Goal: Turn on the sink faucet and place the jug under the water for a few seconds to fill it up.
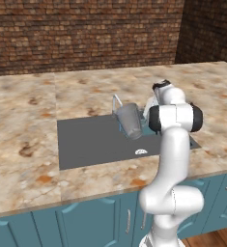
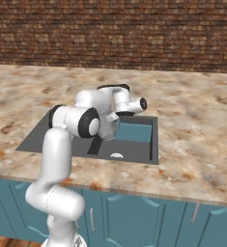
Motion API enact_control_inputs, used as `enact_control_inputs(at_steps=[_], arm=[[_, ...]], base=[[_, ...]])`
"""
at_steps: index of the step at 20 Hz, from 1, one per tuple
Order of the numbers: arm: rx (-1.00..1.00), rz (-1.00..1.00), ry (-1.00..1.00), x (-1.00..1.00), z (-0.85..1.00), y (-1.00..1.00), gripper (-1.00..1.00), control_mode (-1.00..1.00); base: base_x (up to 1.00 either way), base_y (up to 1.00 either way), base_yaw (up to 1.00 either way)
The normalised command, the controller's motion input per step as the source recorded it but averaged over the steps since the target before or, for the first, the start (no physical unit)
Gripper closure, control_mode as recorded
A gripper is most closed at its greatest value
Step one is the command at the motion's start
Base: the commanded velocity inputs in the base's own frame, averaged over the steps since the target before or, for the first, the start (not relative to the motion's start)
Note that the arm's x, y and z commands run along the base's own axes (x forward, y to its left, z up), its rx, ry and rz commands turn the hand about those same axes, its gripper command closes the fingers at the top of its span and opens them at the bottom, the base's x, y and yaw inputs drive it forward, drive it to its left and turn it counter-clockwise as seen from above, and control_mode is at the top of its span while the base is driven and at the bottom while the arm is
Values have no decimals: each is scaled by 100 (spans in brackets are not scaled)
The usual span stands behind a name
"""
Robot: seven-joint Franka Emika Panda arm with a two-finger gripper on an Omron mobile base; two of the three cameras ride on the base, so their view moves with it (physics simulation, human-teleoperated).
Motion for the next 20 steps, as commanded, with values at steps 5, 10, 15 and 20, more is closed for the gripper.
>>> enact_control_inputs(at_steps=[5, 10, 15, 20], arm=[[-5, 0, 0, 0, 11, 47, 100, -100], [-8, 0, 8, 4, 1, 46, 100, -100], [-2, 0, 12, 13, 0, 27, 100, -100], [0, 0, -4, 1, 0, 31, 100, -100]], base=[[0, 0, 0], [0, 0, 0], [0, 0, 0], [0, 0, 0]])
